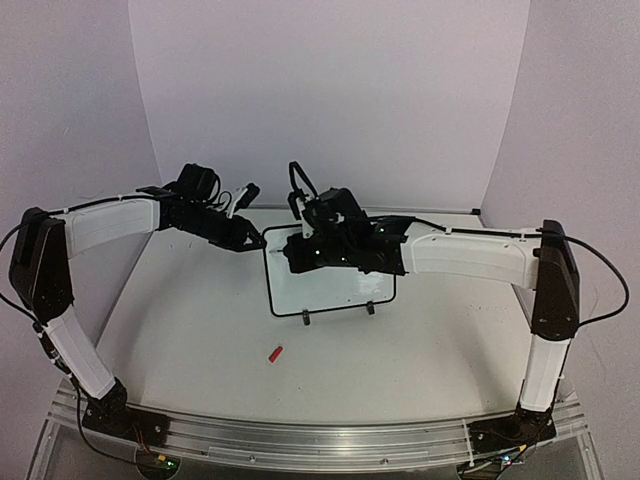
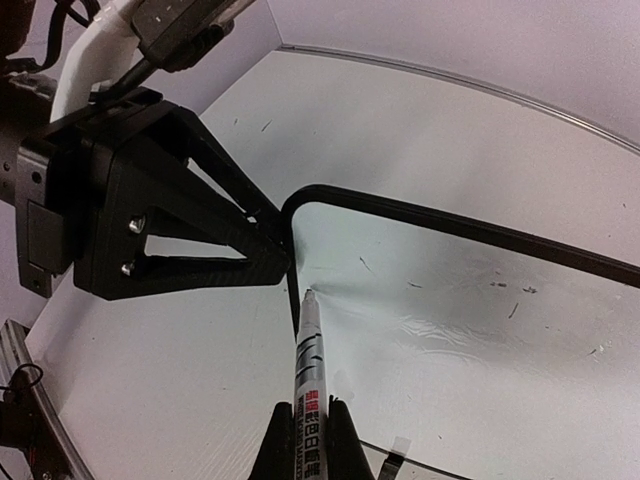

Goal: Write a sentence on the whiteboard
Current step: Hold the whiteboard at the center of the board.

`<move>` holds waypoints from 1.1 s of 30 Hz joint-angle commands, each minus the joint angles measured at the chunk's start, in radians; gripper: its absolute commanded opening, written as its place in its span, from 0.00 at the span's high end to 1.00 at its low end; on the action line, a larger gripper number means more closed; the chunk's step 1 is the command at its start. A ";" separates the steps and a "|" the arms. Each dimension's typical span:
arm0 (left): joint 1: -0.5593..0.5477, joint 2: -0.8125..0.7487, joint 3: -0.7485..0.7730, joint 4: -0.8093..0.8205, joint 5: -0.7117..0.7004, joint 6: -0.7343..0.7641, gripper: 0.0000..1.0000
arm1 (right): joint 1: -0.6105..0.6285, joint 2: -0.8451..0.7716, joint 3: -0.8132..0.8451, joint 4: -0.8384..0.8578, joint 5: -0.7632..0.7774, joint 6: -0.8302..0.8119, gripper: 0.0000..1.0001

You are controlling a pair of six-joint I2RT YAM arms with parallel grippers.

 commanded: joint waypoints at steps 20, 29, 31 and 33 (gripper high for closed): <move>-0.002 0.017 -0.001 0.052 0.045 0.002 0.91 | 0.005 0.021 0.070 0.012 0.094 -0.033 1.00; -0.002 0.015 -0.001 0.051 0.042 0.007 0.98 | 0.005 0.016 0.090 0.012 0.118 -0.048 1.00; -0.002 0.015 -0.001 0.050 0.040 0.007 0.98 | 0.005 0.016 0.090 0.012 0.121 -0.051 1.00; -0.001 0.014 -0.002 0.050 0.039 0.008 0.99 | 0.005 0.015 0.088 0.012 0.123 -0.051 1.00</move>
